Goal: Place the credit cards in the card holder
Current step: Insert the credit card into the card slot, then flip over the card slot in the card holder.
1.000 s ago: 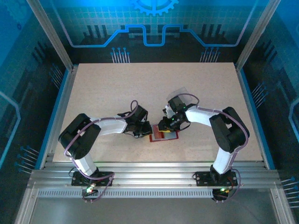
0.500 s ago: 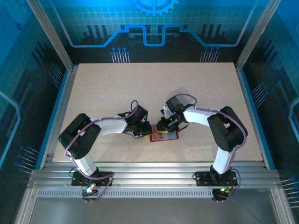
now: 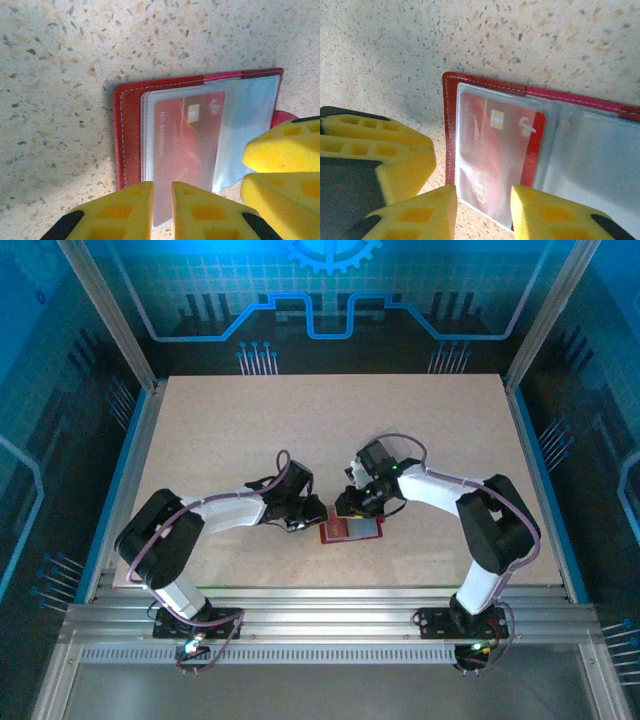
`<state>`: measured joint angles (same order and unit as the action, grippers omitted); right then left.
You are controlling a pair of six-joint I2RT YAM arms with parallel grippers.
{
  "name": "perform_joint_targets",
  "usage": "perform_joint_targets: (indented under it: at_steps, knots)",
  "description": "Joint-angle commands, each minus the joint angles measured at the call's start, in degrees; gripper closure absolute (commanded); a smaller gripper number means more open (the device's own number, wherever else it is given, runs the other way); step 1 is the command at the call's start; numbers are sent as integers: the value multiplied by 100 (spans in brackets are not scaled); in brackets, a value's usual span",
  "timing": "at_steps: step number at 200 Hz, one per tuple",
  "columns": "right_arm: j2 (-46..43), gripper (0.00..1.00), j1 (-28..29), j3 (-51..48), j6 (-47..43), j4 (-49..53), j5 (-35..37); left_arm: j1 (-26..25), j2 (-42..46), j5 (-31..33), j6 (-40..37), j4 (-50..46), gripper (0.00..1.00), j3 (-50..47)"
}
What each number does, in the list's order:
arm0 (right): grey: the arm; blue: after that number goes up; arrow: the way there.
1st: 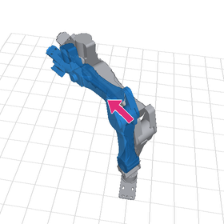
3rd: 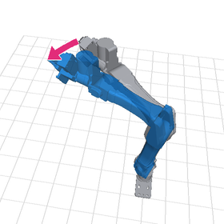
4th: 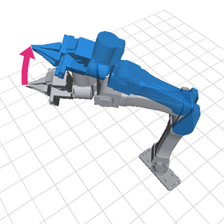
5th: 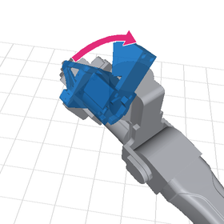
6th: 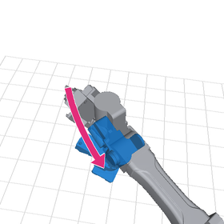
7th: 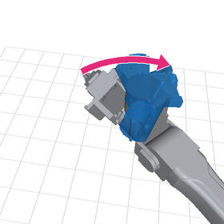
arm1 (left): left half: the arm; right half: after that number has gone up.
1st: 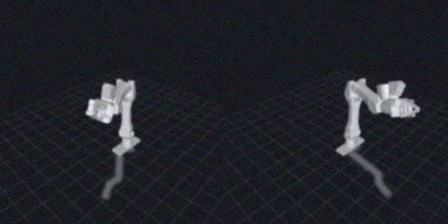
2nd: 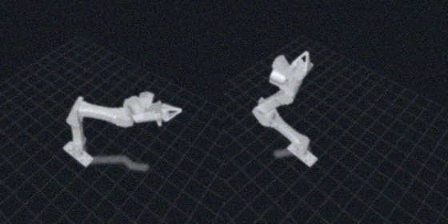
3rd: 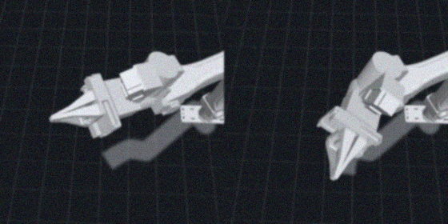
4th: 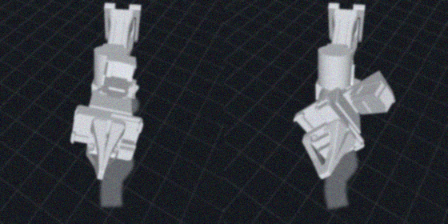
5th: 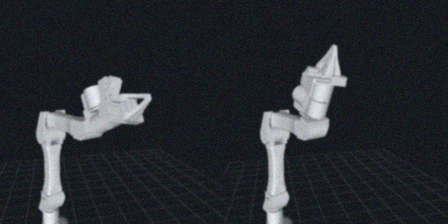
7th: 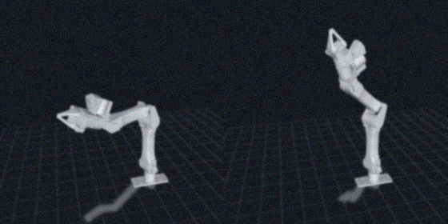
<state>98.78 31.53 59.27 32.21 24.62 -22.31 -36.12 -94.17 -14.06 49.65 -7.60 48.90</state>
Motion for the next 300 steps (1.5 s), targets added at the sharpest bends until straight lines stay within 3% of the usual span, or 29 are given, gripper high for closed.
perform_joint_targets:
  at_steps: [1,54,181,216,268,300]
  knots:
    - [-176,63,-68,191,-307,543,533,50,147,-219,89,-89,81,-32]
    - [61,66,-96,611,-774,1292,1911,42,-164,-299,90,59,81,-22]
    - [973,69,323,850,-910,1414,2733,42,-552,-306,109,266,82,-118]
    - [988,78,406,745,-809,1370,2742,38,-620,-301,104,285,82,-136]
    - [730,100,415,926,-816,1531,2795,2,-712,-255,88,294,82,-188]
    - [602,100,460,1167,-838,1663,2702,-60,-783,-228,108,333,82,-188]
